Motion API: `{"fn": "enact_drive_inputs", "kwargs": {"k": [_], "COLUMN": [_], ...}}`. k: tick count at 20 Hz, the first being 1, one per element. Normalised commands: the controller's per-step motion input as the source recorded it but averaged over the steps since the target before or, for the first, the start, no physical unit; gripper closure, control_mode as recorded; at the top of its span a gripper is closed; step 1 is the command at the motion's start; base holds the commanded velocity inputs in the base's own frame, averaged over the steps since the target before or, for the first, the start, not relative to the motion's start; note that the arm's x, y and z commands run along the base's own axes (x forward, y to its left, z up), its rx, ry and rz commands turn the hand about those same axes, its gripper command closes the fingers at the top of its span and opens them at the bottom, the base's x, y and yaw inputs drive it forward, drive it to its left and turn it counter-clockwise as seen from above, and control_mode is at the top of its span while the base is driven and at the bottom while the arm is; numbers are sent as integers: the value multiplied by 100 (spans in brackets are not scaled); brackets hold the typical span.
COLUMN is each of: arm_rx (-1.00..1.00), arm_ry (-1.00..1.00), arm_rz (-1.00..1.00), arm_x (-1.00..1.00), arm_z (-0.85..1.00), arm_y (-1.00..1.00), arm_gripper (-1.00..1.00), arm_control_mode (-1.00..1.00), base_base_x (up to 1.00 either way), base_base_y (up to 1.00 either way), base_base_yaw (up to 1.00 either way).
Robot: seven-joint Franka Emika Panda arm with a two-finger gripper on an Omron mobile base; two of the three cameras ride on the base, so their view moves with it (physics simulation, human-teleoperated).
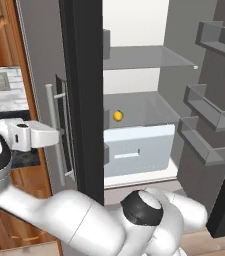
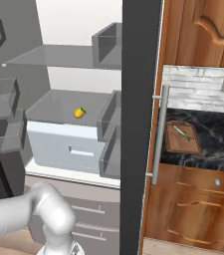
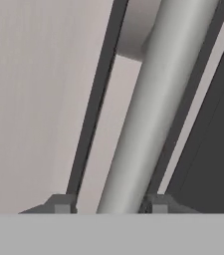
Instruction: Retrieve a lemon from the fridge and place it on the cutting board with the fish.
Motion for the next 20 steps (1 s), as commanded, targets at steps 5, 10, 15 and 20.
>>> {"fn": "enact_drive_inputs", "kwargs": {"k": [5,10,15,20], "arm_rx": [0,0,0,4], "arm_ry": [0,0,-1,-4], "arm_rz": [-5,0,0,0], "arm_x": [-3,-24,-92,-100], "arm_z": [0,0,0,0], "arm_y": [29,27,-12,-47], "arm_gripper": [-100,-100,-100,-100], "arm_control_mode": [-100,-100,-100,-100], "base_base_x": [0,0,0,0], "base_base_y": [0,0,0,0], "base_base_yaw": [0,0,0,0]}}
